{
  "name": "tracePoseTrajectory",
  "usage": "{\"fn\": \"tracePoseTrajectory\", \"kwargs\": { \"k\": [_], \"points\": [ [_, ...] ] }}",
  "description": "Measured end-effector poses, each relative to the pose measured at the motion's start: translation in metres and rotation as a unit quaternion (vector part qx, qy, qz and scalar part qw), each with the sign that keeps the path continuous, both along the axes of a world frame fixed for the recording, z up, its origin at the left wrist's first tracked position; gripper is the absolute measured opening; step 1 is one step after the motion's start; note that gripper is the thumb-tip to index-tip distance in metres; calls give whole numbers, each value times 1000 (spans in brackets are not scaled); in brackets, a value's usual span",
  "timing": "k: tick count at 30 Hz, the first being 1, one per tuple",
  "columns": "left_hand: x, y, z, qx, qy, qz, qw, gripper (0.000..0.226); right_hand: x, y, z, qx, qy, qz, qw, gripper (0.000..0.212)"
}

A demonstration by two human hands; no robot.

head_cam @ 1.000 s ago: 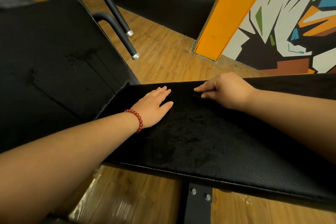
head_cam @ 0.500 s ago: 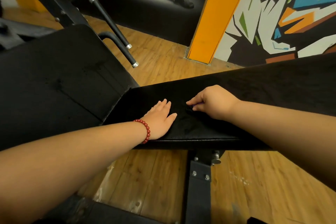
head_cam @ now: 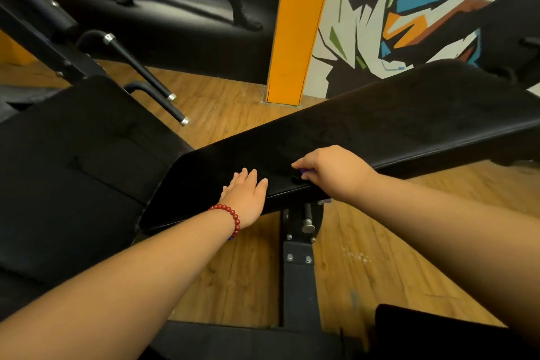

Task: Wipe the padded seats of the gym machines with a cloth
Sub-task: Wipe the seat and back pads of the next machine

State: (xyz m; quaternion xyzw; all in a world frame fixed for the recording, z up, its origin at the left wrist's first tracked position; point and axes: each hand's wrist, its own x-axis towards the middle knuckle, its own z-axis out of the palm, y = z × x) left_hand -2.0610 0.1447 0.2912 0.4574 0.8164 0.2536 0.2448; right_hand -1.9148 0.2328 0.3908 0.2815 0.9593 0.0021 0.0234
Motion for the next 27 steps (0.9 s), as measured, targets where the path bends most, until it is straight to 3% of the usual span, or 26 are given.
{"fn": "tracePoseTrajectory", "kwargs": {
  "k": [6, 10, 15, 19, 22, 27],
  "points": [
    [36, 2, 20, 30, 10, -24, 999, 53, 63, -8, -9, 136, 73, 10, 988, 46],
    [63, 11, 36, 50, 25, -41, 998, 52, 90, -3, -26, 201, 120, 8, 972, 69],
    [92, 24, 58, 73, 60, -108, 990, 50, 111, -6, -25, 223, 94, 14, 970, 80],
    [102, 33, 65, 94, 71, -120, 986, 49, 131, 5, -33, 256, 129, 0, 958, 87],
    [109, 40, 66, 100, 85, -130, 983, 49, 147, 17, -35, 288, 167, -2, 943, 88],
    [129, 56, 76, 139, 106, -141, 974, 51, 167, 37, -34, 296, 294, -31, 908, 72]
  ]
}}
